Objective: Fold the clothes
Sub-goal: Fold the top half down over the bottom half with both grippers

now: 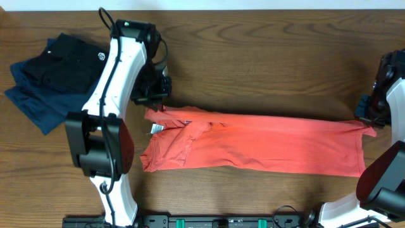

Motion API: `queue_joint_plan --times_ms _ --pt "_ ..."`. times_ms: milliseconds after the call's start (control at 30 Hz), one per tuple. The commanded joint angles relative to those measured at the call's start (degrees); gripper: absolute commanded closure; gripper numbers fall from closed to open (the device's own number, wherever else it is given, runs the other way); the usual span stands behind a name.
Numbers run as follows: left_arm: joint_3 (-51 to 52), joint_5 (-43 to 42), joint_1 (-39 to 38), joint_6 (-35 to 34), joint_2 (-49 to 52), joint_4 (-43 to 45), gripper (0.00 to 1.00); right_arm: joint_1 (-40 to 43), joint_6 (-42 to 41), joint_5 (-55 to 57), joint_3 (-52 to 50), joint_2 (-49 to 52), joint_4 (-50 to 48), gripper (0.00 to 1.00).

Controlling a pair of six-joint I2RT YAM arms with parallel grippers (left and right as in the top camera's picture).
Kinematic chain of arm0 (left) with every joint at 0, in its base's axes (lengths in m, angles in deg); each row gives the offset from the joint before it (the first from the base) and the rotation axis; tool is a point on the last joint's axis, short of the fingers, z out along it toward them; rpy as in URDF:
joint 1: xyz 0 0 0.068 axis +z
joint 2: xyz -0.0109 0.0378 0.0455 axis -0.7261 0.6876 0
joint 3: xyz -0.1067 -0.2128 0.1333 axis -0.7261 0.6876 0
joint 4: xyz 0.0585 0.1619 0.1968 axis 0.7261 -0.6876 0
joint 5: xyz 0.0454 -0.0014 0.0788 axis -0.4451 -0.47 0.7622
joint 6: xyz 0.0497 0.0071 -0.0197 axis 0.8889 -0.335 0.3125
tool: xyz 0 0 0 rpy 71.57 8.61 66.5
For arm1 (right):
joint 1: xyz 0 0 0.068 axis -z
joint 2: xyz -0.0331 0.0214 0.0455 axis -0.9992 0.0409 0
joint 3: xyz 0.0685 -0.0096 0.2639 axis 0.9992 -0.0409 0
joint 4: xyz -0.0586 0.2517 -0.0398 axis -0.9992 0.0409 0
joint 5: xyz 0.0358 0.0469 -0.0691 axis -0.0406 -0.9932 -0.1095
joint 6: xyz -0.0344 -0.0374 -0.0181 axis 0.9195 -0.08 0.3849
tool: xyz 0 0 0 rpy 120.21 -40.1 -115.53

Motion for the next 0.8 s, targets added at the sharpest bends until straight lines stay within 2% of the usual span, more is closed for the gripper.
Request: queue_joint_plan --times_ms 0,367,700,733,767 --pt "5.4 0.9 -0.3 -0.4 -3.8 2.0 0.94 1.0 -0.9 4.7 -0.4 -0.8 0.0 0.96" --pt "24.3 0.3 -1.7 -0.5 -7.3 10.4 0.94 4.4 -1.1 4.4 -0.5 -0.8 0.7 0.96" --pt "27.8 0.3 -5.1 -0.5 -7.3 11.1 0.94 4.5 -1.1 4.3 -0.7 -0.8 1.0 0.95" --pt "27.8 0.3 -5.4 -0.5 -7.3 11.2 0.94 4.5 -1.1 4.3 -0.7 -0.8 1.4 0.93" --pt "27.8 0.3 -5.4 -0.5 -7.3 11.1 0.93 4.6 -1.1 4.3 -0.7 -0.8 1.8 0.87"
